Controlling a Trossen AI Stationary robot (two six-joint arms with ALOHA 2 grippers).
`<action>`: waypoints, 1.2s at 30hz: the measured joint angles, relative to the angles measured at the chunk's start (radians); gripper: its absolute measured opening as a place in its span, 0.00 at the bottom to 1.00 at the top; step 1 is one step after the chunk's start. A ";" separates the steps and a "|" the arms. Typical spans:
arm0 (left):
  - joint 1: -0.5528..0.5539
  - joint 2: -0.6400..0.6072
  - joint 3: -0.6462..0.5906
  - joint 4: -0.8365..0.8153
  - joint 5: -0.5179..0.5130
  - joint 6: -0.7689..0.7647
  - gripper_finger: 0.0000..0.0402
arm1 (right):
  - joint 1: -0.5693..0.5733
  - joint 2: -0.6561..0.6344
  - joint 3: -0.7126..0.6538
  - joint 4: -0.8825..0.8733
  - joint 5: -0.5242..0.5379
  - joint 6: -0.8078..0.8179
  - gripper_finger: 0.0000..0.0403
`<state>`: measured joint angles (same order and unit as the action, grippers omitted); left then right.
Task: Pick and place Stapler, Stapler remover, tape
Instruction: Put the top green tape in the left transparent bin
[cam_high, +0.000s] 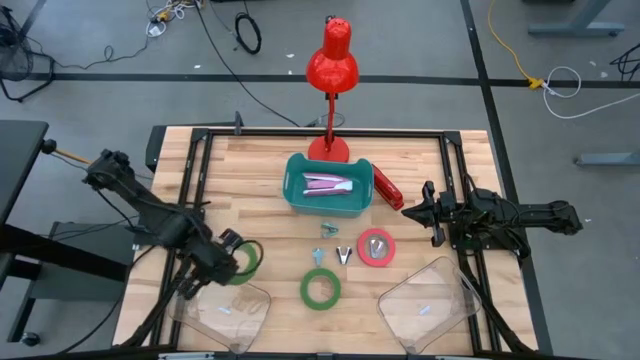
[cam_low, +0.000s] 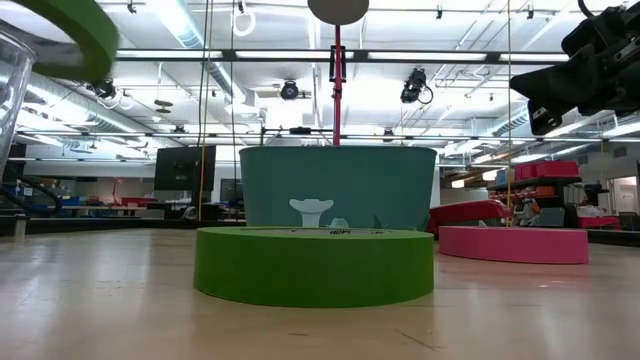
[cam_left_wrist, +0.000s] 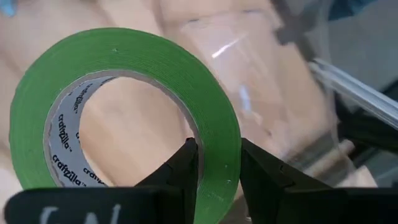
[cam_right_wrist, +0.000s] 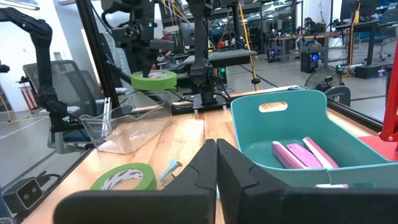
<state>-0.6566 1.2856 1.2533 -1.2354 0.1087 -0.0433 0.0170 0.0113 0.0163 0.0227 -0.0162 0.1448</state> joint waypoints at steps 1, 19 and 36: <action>-0.015 -0.007 -0.002 0.001 0.011 0.000 0.26 | 0.000 0.000 0.000 0.000 0.000 0.000 0.02; -0.190 -0.016 -0.048 0.108 0.029 -0.085 0.26 | 0.000 0.000 0.000 0.000 0.000 0.000 0.02; -0.249 -0.015 -0.283 0.511 0.069 -0.340 0.26 | 0.000 0.000 0.000 0.000 0.000 0.000 0.02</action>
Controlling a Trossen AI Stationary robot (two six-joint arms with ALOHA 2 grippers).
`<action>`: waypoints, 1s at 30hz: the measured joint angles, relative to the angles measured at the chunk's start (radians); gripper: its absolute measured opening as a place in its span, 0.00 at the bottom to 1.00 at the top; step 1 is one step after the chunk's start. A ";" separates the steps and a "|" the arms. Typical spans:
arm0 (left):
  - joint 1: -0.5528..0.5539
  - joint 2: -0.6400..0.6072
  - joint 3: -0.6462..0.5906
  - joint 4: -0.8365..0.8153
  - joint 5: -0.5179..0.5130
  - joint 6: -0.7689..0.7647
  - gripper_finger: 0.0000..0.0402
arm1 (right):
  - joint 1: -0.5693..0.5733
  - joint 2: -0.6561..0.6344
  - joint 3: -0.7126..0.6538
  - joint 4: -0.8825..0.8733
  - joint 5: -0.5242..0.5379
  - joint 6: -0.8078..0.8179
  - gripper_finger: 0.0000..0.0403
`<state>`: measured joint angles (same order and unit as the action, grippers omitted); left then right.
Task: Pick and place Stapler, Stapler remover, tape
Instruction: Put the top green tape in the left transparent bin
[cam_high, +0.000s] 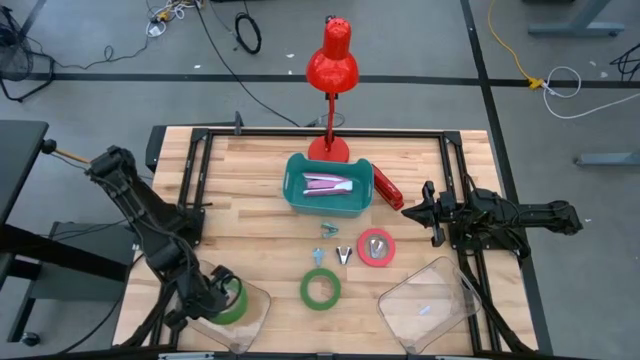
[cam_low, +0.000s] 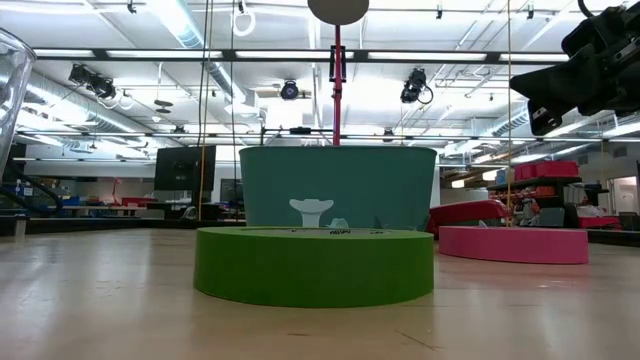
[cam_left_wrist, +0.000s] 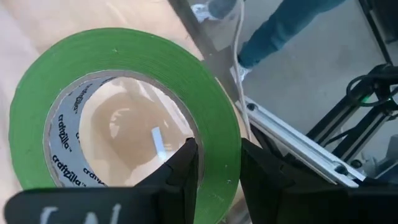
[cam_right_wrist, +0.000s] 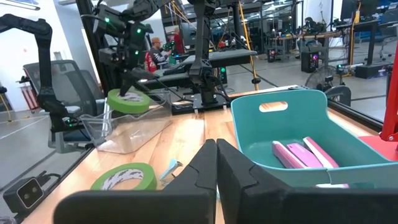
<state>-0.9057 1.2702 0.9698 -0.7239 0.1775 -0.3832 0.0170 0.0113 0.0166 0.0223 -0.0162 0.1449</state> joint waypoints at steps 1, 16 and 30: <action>-0.007 0.000 -0.007 0.009 0.000 0.000 0.26 | 0.000 0.000 0.000 0.000 0.000 0.000 0.02; -0.088 0.000 -0.107 0.028 -0.042 0.001 0.26 | 0.000 0.000 0.000 0.000 0.000 0.000 0.02; -0.133 0.001 -0.201 0.070 -0.042 0.001 0.26 | 0.000 0.000 0.000 0.000 0.000 0.000 0.02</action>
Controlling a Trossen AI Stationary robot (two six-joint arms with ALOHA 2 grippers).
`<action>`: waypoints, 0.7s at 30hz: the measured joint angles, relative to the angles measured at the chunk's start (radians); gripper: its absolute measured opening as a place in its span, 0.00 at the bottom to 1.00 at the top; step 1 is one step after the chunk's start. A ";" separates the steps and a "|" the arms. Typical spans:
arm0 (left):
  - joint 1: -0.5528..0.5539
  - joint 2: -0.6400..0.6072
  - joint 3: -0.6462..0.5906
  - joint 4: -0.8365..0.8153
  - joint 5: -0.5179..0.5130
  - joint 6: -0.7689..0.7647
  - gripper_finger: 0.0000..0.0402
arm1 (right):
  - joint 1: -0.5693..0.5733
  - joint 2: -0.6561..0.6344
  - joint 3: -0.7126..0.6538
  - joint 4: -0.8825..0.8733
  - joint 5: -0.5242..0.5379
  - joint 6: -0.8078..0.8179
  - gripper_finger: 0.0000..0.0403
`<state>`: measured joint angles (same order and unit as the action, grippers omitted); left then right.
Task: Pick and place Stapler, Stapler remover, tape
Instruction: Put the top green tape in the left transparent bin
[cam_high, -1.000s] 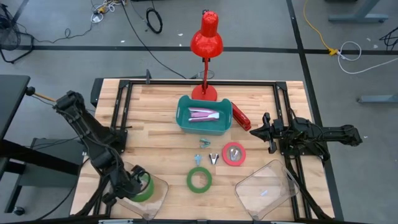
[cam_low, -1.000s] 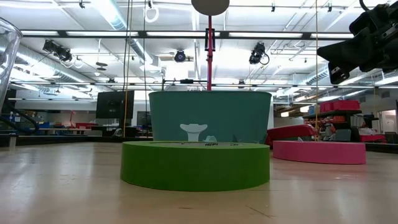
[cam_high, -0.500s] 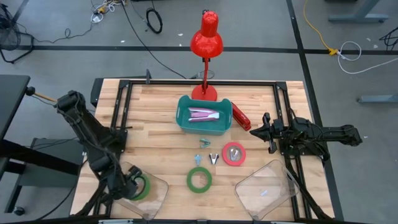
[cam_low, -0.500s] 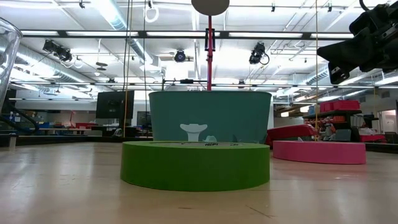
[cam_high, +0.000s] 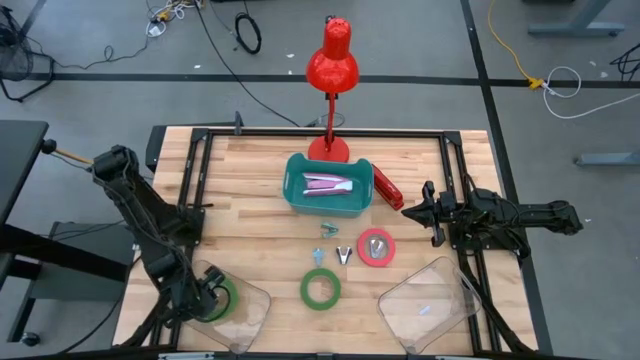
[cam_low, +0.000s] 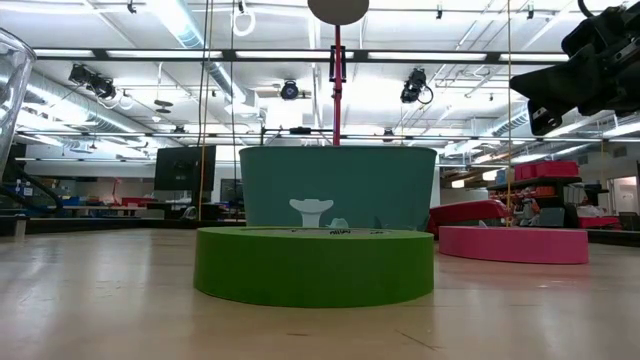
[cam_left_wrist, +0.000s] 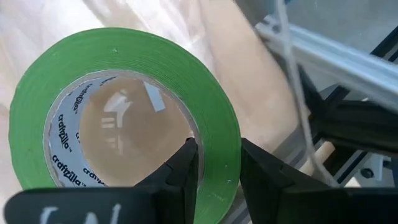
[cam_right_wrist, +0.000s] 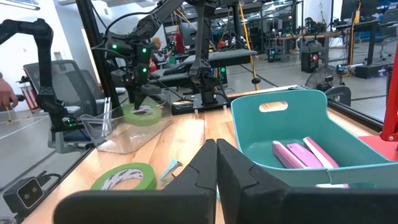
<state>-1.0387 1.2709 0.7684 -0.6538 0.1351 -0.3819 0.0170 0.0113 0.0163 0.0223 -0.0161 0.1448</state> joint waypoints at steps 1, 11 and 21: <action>0.000 0.000 -0.007 0.002 0.000 0.000 0.26 | 0.000 0.000 0.000 0.000 0.000 0.000 0.02; 0.001 0.000 -0.016 0.005 -0.001 -0.004 0.26 | 0.000 0.000 0.000 0.000 0.000 0.000 0.02; 0.000 0.000 -0.016 0.006 0.022 -0.053 0.46 | 0.000 0.000 0.000 0.000 0.000 0.000 0.02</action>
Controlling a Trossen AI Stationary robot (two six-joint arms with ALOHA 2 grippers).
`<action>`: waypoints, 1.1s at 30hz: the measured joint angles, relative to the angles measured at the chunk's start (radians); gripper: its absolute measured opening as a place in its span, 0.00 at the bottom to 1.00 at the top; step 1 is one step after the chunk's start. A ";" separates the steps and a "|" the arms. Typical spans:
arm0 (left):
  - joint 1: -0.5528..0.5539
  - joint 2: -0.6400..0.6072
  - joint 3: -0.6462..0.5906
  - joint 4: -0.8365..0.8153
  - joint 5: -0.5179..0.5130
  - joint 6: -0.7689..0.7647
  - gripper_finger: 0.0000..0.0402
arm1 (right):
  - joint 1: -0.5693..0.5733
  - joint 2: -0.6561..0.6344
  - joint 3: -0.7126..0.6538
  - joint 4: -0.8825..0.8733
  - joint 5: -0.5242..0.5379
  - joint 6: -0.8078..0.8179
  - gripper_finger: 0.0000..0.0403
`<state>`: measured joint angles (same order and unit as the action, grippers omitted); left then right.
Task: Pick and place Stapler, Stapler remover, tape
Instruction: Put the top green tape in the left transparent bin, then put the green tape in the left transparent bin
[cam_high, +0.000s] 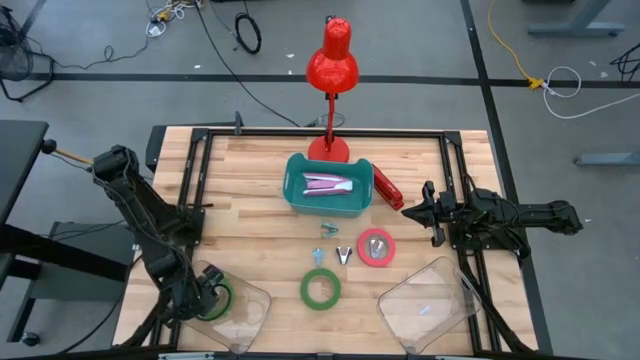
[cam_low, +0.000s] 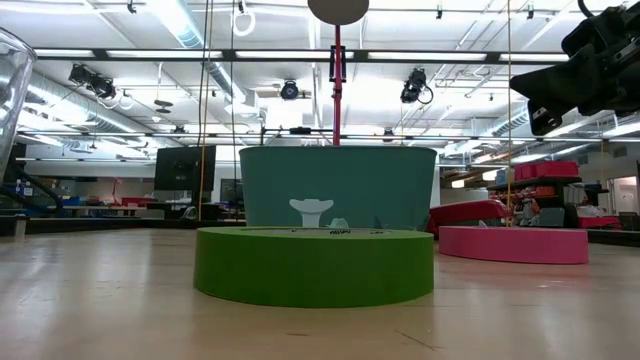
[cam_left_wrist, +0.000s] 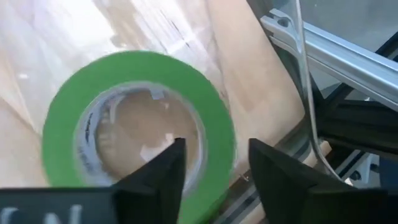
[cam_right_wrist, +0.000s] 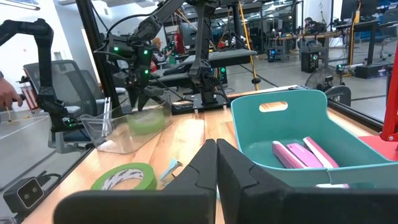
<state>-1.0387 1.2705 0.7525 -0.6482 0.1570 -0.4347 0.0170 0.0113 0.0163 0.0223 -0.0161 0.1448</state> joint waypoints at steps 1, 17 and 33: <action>0.001 0.000 0.000 0.002 0.007 0.000 0.49 | 0.000 0.000 0.000 0.000 0.000 0.000 0.02; 0.096 0.000 0.147 -0.155 0.089 0.140 0.59 | 0.000 0.000 0.000 0.000 0.000 0.000 0.02; 0.318 -0.001 0.342 -0.407 -0.045 0.429 0.55 | 0.000 0.000 0.000 0.000 0.000 0.000 0.02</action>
<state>-0.7212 1.2697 1.0944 -1.0554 0.1116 -0.0052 0.0170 0.0113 0.0163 0.0223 -0.0158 0.1449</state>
